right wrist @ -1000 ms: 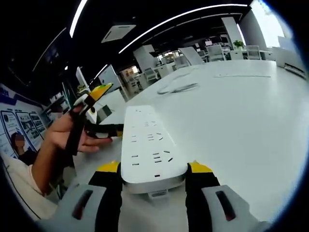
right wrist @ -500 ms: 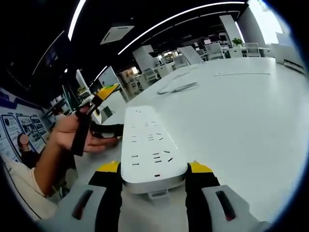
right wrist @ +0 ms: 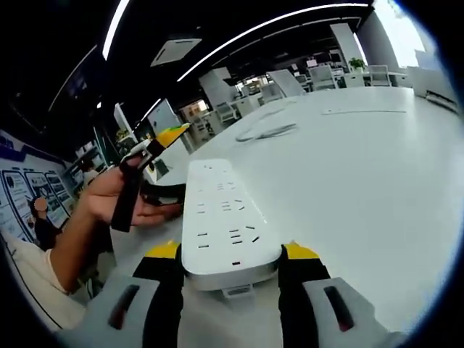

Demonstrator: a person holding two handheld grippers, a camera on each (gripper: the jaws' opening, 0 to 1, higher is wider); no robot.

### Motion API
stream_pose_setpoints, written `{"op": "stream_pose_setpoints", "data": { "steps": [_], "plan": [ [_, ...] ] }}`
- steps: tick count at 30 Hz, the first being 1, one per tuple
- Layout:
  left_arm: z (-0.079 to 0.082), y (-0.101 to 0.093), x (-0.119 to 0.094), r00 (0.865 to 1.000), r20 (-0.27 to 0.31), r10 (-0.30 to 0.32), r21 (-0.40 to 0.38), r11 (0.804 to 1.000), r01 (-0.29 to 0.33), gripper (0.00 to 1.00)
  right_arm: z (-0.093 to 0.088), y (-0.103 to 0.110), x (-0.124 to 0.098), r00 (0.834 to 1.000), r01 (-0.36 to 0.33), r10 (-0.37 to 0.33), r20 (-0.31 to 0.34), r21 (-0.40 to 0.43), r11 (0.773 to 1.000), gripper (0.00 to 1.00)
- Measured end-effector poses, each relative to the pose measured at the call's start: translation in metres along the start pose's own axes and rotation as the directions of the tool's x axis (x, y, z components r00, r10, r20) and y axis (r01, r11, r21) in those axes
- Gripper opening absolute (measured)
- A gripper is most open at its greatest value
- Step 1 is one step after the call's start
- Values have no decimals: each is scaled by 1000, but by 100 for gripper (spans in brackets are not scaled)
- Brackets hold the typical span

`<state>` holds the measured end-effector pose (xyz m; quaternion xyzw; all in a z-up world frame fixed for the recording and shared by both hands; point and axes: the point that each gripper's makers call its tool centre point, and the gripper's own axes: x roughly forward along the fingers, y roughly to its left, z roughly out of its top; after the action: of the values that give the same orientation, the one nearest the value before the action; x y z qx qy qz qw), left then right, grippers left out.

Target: Pick up the power strip scattered on the table, fix it on the side mounting bracket of the table, and press the switch

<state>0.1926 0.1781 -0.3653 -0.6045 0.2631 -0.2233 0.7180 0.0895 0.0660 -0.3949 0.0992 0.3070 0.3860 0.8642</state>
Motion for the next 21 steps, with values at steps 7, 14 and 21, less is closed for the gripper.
{"op": "stream_pose_setpoints", "data": {
  "steps": [7, 14, 21],
  "plan": [
    [-2, 6, 1, 1000, -3, 18, -7, 1000, -18, 61, 0, 0, 0, 1000, 2, -2, -3, -9, 1000, 47],
    [-7, 11, 1, 1000, -2, 30, -9, 1000, -30, 53, 0, 1, 0, 1000, 6, -6, -6, -20, 1000, 47],
    [-6, 19, 0, 999, -4, 50, -15, 999, -50, 44, 0, 1, 0, 1000, 1, -1, -2, -16, 1000, 47]
  ]
}}
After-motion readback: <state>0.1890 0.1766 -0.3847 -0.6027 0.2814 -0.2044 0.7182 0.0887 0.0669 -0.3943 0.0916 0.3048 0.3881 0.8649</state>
